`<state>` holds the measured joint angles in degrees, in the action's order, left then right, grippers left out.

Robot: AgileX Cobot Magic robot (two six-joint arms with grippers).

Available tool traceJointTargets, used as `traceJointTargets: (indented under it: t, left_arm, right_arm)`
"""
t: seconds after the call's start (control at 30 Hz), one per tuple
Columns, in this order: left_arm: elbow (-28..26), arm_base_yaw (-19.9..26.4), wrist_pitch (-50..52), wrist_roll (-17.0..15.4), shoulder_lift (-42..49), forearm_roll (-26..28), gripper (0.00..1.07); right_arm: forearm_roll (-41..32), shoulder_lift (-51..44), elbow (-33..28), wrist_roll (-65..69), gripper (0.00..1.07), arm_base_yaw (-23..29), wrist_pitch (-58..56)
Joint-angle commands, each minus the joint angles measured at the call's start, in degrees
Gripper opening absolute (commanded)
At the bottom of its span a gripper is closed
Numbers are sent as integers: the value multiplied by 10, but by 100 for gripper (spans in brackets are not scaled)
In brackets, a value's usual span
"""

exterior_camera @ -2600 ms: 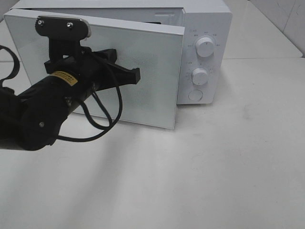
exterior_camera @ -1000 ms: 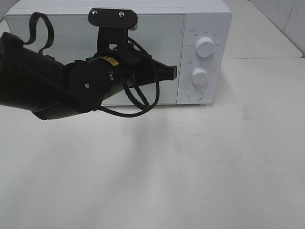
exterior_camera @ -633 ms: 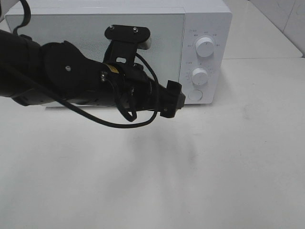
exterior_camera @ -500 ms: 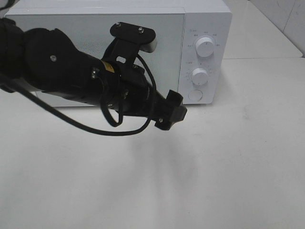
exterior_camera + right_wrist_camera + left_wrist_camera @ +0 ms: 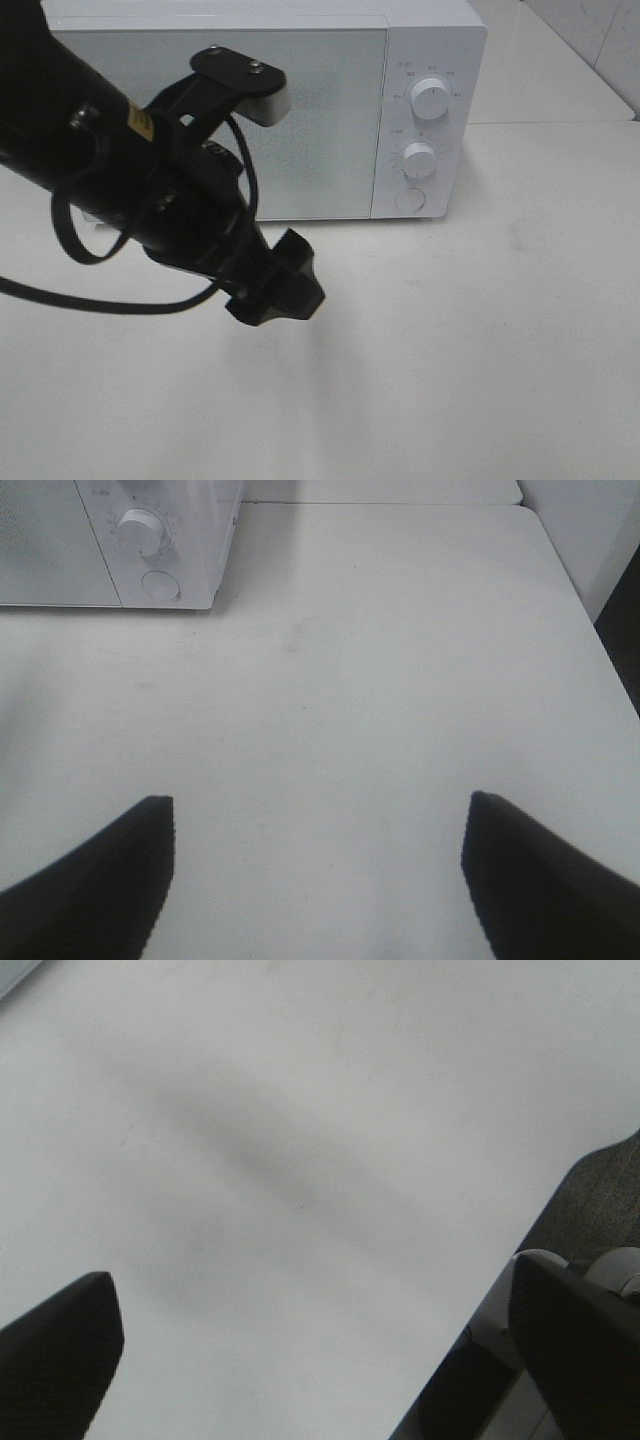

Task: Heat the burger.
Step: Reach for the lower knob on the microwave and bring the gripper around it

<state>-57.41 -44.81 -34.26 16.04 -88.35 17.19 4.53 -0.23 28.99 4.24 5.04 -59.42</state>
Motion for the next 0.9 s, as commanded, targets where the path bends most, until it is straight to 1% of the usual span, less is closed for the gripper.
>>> traceJointTargets:
  t: [0.03,0.07,0.1,0.13,0.2,0.23,0.27,0.3,0.33,0.37,0.4,0.43,0.47,0.5,0.53,0.57,0.6,0.63,0.67,0.7,0.73,0.77,0.8,0.83,0.87,0.9]
  left_arm:
    - [-1,33,-45,-18,11,-9,103]
    - [-1,68,-77,-18,17,-8,103]
    - [-1,89,-94,-18,19,-8,103]
    - [-1,89,-94,-18,19,-8,103]
    - [-1,178,-151,-25,33,-7,103]
    - [-1,178,-151,-25,33,-7,103]
    - [-1,202,-165,-28,36,-7,103]
    - [-1,244,-189,-36,43,-7,103]
    - [-1,244,-189,-36,43,-7,103]
    - [-1,267,-201,-36,46,-7,103]
    - [-1,309,-221,-36,53,-8,103]
    - [-1,309,-221,-36,53,-8,103]
    - [-1,329,-234,-36,55,-8,103]
    - [-1,362,-267,-37,61,-10,103]
    - [-1,362,-267,-37,61,-10,103]
    - [-1,376,-280,-37,65,-12,103]
    - [-1,411,-308,-37,73,-17,103]
    - [-1,411,-308,-37,73,-17,103]
    - [0,445,-333,-39,83,-19,103]
    - [0,445,-333,-39,83,-19,103]
    - [2,458,-341,-43,89,-19,103]
    - [12,489,-345,-56,109,-19,103]
    - [12,489,-345,-56,109,-19,103]
    - [18,500,-347,-60,122,-19,103]
    - [34,518,-347,-66,148,-27,103]
    - [34,518,-347,-66,148,-27,103]
  right_arm:
    - [1,-15,0,-9,76,-4,1]
    - [1,-15,0,-9,76,-4,1]
    - [1,-15,0,-9,76,-4,1]
    - [1,-15,0,-9,76,-4,1]
    - [1,-15,0,-9,76,-4,1]
    - [1,-15,0,-9,76,-4,1]
    - [1,-15,0,-9,76,-4,1]
    - [1,-15,0,-9,76,-4,1]
    - [1,-15,0,-9,76,-4,1]
    - [1,-15,0,-9,76,-4,1]
    - [1,-15,0,-9,76,-4,1]
    - [1,-15,0,-9,76,-4,1]
    - [1,-15,0,-9,76,-4,1]
    - [1,-15,0,-9,76,-4,1]
    - [1,-15,0,-9,76,-4,1]
    - [1,-15,0,-9,76,-4,1]
    - [1,-15,0,-9,76,-4,1]
    - [1,-15,0,-9,76,-4,1]
    - [1,-15,0,-9,76,-4,1]
    - [1,-15,0,-9,76,-4,1]
    - [1,-15,0,-9,76,-4,1]
    - [1,-15,0,-9,76,-4,1]
    - [1,-15,0,-9,76,-4,1]
    - [1,-15,0,-9,76,-4,1]
    - [1,-15,0,-9,76,-4,1]
    - [1,-15,0,-9,76,-4,1]
